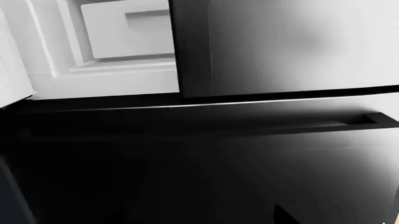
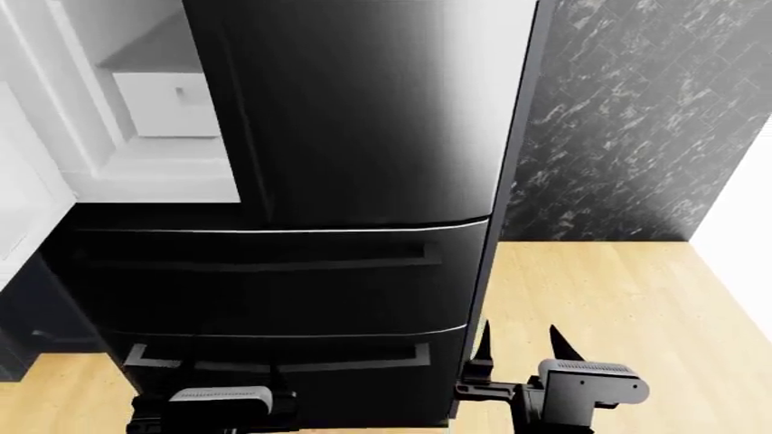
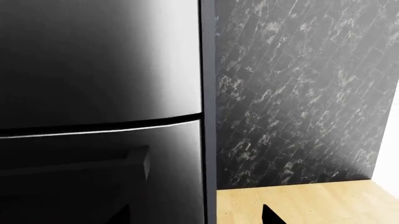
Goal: Close the fridge doors
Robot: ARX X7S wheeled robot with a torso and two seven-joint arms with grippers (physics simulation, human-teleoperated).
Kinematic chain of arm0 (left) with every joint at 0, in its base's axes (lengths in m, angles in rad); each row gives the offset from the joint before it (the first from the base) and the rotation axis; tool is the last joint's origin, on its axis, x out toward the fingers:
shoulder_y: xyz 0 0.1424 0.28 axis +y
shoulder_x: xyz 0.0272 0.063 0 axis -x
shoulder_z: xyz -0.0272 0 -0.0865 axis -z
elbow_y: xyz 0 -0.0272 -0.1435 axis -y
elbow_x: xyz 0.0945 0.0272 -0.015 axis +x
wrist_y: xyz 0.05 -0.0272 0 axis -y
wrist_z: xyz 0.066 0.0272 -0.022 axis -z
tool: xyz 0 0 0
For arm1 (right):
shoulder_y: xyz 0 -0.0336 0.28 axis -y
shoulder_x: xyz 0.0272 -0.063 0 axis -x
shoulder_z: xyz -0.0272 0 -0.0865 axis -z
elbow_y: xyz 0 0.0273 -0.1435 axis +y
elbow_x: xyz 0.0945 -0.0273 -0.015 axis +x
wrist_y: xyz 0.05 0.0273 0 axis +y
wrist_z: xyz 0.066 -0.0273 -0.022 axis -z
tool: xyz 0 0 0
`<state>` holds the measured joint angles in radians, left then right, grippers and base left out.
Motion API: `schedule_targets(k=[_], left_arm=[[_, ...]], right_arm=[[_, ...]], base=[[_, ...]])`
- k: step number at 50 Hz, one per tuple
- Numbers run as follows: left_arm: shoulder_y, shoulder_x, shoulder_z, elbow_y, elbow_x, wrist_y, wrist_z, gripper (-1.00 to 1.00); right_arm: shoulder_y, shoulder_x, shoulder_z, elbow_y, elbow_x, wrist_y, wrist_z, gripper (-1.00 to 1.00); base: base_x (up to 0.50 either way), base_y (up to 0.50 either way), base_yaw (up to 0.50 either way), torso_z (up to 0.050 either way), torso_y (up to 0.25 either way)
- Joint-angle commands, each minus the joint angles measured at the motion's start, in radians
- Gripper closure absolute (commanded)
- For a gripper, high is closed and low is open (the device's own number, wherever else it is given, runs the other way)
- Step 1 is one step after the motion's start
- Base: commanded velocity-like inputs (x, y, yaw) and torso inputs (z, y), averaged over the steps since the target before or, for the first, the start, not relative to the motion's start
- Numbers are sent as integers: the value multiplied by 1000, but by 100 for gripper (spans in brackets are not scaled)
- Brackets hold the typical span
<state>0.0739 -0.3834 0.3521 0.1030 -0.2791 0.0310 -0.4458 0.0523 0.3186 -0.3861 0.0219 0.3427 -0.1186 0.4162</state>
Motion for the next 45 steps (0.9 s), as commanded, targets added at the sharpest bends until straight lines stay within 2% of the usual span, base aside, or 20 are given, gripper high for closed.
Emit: schedule_targets(k=[1, 45], left_arm=[[-2, -2, 3, 1, -2, -3, 0, -100], [-7, -9, 16, 0, -7, -10, -1, -100]], right_arm=[[2, 1, -3, 2, 0, -1, 1, -100], [5, 6, -12, 5, 5, -4, 8, -100]], base=[[-246, 0, 0, 0, 0], [-269, 0, 0, 0, 0]])
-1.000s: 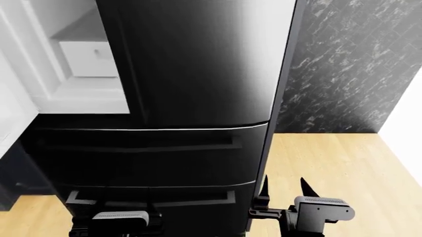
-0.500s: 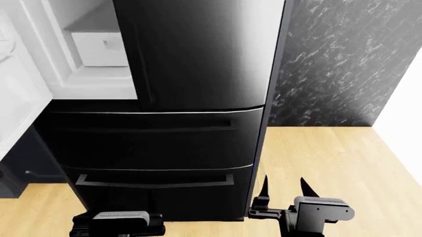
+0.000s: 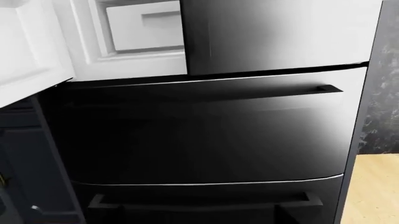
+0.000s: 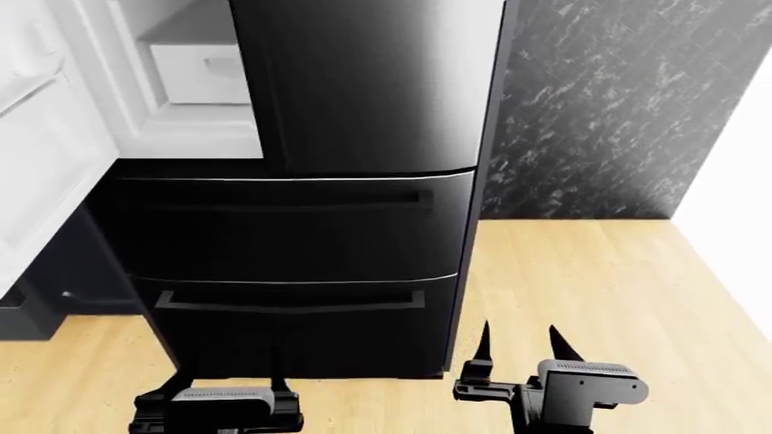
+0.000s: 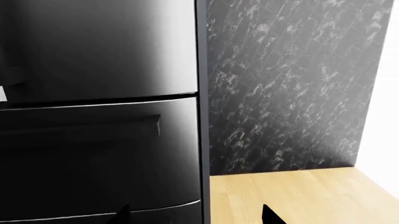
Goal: Close the fridge doors
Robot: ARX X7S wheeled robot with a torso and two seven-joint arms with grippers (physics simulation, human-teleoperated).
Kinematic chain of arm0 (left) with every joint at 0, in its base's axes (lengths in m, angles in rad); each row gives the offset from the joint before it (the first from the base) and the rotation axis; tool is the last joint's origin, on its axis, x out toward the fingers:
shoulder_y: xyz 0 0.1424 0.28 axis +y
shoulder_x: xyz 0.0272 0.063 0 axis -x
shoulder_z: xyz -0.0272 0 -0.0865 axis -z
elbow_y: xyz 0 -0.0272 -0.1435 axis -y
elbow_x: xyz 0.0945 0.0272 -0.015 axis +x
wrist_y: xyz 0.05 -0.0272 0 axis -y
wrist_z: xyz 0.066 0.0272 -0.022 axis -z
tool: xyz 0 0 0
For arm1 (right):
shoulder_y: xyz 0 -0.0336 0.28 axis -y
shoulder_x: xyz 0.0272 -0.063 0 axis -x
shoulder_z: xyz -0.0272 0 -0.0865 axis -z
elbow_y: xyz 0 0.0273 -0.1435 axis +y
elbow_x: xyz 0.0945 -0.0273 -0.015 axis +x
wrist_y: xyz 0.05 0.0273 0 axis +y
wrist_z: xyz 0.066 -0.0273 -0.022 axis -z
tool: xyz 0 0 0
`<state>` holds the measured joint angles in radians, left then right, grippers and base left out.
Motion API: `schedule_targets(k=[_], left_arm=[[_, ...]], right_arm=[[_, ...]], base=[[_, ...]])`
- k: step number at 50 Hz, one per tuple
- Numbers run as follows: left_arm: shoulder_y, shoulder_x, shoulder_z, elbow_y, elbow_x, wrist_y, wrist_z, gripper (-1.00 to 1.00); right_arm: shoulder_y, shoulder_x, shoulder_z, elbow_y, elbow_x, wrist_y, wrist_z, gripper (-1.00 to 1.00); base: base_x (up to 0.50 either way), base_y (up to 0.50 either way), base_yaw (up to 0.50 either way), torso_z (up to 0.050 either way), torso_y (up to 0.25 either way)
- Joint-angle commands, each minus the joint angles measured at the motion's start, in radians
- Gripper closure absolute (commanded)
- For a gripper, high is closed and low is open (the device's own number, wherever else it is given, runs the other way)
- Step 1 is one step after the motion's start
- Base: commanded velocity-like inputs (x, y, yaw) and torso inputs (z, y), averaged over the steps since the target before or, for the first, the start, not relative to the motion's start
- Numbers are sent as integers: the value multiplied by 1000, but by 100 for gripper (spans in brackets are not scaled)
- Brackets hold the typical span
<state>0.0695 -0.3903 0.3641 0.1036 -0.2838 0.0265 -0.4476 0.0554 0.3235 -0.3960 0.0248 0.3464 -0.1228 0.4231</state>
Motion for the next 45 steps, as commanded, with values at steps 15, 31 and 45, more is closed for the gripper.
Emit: schedule_targets(k=[15, 31, 45], left_arm=[[-2, -3, 5, 0, -5, -3, -2, -100], [-4, -4, 7, -2, -5, -2, -5, -100], [-6, -6, 10, -4, -13, -3, -2, -100]], right_arm=[[0, 3, -3, -1, 5, -2, 5, -100], [2, 3, -1, 5, 7, -9, 10, -100], [3, 6, -6, 2, 6, -5, 13, -100]], base=[[-231, 0, 0, 0, 0], [0, 68, 0, 0, 0], [0, 492, 0, 0, 0]])
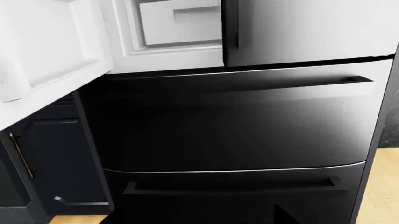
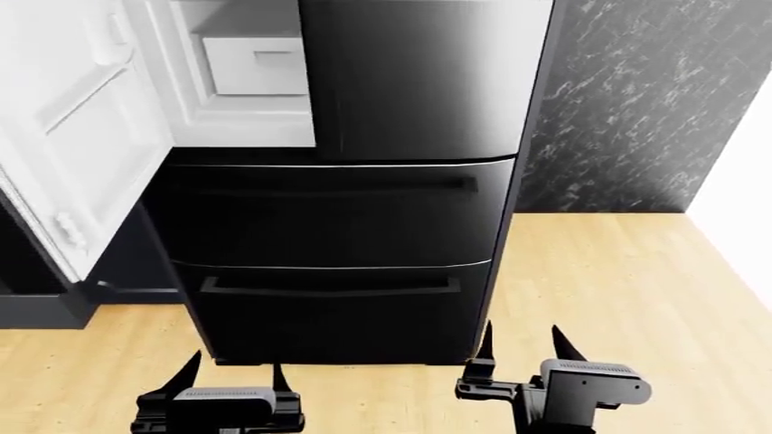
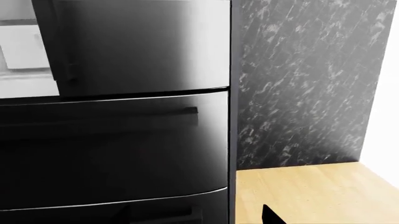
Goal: Close the fridge doors
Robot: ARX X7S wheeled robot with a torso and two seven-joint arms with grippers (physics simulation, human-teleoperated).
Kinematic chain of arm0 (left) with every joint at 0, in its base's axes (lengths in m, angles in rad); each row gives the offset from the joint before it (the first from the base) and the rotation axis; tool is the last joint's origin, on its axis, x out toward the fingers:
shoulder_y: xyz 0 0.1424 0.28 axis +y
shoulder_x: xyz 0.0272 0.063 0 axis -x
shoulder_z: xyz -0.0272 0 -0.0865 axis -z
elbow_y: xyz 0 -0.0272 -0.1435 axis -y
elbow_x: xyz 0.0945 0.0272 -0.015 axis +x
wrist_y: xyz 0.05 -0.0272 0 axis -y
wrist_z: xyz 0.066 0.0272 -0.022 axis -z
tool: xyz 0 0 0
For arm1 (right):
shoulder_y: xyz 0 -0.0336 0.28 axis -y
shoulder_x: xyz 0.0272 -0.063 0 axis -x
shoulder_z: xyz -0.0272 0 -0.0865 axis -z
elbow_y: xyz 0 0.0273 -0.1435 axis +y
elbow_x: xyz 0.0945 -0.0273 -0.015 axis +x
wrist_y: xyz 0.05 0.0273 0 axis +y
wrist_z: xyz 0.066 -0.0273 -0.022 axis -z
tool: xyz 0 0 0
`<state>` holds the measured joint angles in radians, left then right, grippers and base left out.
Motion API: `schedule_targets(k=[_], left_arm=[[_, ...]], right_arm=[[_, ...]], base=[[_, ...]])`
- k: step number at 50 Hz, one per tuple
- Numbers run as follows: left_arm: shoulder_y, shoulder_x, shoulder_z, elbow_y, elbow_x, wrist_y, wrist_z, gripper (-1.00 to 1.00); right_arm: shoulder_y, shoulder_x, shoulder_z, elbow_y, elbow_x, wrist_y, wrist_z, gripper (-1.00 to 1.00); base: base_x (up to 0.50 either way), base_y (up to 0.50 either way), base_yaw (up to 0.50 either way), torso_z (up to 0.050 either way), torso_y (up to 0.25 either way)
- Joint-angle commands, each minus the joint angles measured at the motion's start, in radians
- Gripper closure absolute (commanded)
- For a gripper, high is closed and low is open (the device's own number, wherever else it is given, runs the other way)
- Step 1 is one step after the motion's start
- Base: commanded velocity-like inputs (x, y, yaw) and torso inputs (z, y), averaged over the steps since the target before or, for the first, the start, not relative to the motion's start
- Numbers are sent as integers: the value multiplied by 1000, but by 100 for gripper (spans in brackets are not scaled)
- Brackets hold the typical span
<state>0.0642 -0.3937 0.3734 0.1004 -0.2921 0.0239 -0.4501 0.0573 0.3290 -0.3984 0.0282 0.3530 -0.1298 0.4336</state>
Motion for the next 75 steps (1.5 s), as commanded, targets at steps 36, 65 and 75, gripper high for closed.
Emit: schedule_targets(k=[36, 65, 75], left_arm=[[-7, -5, 7, -5, -13, -11, -4, -100], [-15, -9, 16, -7, -14, -31, -8, -100], [-16, -10, 19, -7, -13, -33, -10, -100]], right_arm=[[1, 6, -10, -2, 5, -3, 7, -100], [0, 10, -16, -8, 4, 1, 15, -100], [1, 11, -18, -8, 6, 1, 17, -100]], base=[[0, 498, 0, 0, 0], [0, 498, 0, 0, 0], [-1, 499, 0, 0, 0]])
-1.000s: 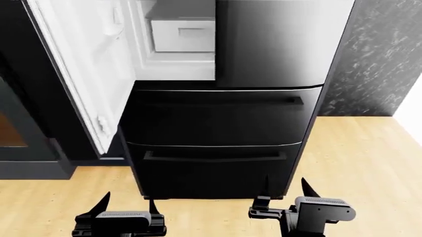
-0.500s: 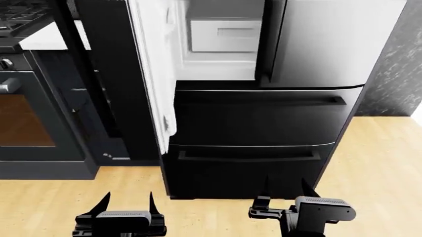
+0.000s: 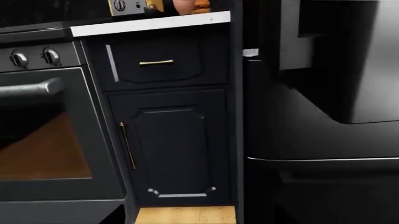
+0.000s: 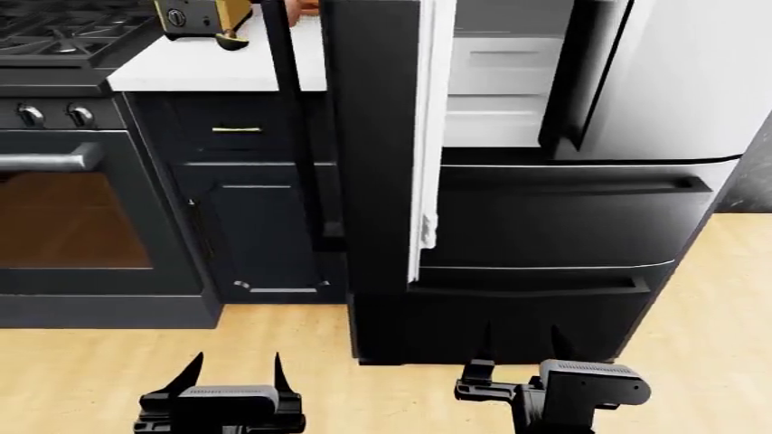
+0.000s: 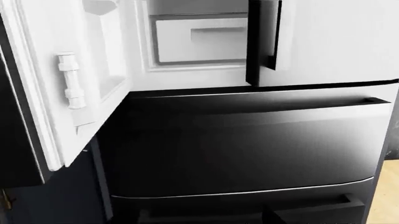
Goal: Close the fridge doors
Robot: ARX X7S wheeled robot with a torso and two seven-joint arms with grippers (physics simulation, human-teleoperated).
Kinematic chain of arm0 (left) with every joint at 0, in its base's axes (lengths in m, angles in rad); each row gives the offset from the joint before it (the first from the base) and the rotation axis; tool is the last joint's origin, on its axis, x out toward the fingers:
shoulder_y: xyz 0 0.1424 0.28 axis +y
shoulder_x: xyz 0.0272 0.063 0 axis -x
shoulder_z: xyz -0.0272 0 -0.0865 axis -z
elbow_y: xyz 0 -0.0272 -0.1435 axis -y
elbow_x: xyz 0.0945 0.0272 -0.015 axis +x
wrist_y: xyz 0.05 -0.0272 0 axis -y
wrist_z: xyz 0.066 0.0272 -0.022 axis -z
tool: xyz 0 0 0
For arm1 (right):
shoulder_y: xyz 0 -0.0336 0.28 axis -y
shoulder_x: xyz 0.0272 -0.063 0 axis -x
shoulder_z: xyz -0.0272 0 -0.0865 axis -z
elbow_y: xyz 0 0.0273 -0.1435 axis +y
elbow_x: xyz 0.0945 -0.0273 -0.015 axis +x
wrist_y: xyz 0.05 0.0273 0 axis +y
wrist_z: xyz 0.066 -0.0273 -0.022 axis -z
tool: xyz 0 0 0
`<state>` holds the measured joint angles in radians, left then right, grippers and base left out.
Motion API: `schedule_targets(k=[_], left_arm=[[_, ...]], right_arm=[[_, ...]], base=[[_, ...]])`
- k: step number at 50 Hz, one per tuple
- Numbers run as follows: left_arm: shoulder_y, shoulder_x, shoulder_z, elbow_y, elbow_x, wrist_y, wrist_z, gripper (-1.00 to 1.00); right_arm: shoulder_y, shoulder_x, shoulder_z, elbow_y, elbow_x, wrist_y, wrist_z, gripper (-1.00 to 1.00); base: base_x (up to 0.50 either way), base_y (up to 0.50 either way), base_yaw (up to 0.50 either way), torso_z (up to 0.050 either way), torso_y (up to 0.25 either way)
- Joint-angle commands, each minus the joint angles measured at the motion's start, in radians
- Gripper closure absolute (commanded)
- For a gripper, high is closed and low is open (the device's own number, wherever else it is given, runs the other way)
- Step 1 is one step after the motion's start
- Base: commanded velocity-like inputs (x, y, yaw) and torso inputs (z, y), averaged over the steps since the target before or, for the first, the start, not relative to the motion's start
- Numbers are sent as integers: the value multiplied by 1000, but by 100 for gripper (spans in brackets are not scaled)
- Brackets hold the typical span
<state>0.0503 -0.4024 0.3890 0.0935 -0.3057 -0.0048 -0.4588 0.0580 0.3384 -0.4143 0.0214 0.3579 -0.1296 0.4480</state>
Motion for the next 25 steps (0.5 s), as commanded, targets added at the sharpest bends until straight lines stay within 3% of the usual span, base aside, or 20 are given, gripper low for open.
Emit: schedule_targets(k=[1, 25], left_arm=[[-3, -2, 4, -1, 1, -5, -2, -100], [-2, -4, 7, 1, -1, -2, -5, -100]], right_arm=[[1, 1, -2, -1, 1, 1, 2, -100], [1, 4, -5, 1, 4, -4, 5, -100]], base=[[-1, 500, 0, 0, 0], [-1, 499, 0, 0, 0]])
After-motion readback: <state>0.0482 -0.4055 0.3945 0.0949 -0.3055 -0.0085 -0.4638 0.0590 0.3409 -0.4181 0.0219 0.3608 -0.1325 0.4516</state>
